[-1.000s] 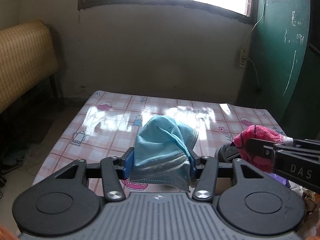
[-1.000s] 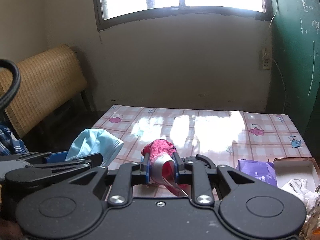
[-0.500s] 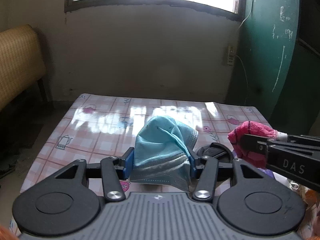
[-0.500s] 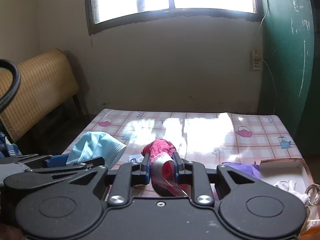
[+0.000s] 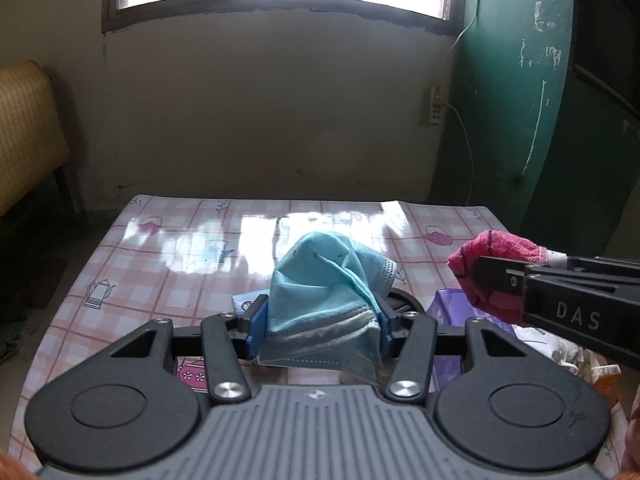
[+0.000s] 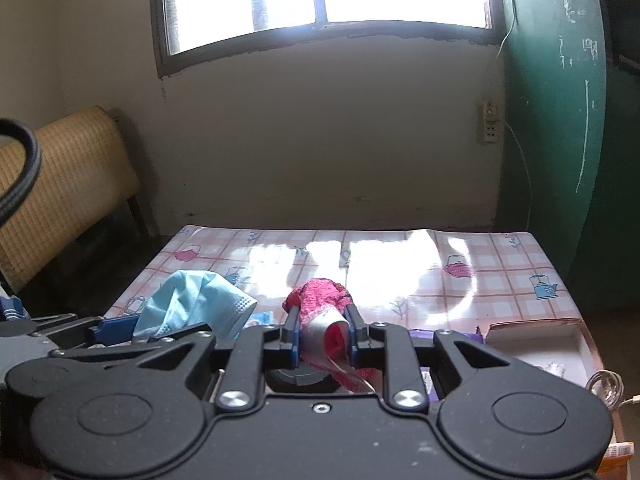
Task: Organize soft objects
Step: 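Lift the face mask and pink cloth off the table with both tools, then carry the face mask with the left tool while the right tool carries the pink cloth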
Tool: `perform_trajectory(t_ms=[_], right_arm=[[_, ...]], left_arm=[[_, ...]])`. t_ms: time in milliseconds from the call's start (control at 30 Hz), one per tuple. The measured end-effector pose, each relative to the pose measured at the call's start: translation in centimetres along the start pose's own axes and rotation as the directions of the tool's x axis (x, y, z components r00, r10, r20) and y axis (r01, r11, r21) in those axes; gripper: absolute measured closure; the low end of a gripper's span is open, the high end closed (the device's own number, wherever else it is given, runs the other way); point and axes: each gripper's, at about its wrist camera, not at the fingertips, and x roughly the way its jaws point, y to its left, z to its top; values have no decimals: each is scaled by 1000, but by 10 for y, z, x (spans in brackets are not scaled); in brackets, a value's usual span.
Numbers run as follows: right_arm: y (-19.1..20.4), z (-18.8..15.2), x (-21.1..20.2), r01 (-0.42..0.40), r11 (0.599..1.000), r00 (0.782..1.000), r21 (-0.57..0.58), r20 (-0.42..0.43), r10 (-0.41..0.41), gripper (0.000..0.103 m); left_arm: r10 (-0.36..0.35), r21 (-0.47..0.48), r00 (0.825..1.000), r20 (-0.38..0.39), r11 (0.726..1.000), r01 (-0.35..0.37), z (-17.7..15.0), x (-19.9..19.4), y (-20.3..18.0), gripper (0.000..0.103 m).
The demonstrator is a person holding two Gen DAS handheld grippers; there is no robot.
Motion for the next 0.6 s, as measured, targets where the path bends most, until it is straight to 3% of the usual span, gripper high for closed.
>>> perform_trajectory(t_ms=[600], right_arm=[[-34, 2, -7, 52, 998, 999, 37, 9, -53, 77]], left_arm=[[-50, 44, 999, -12, 998, 50, 3, 11, -29, 50]])
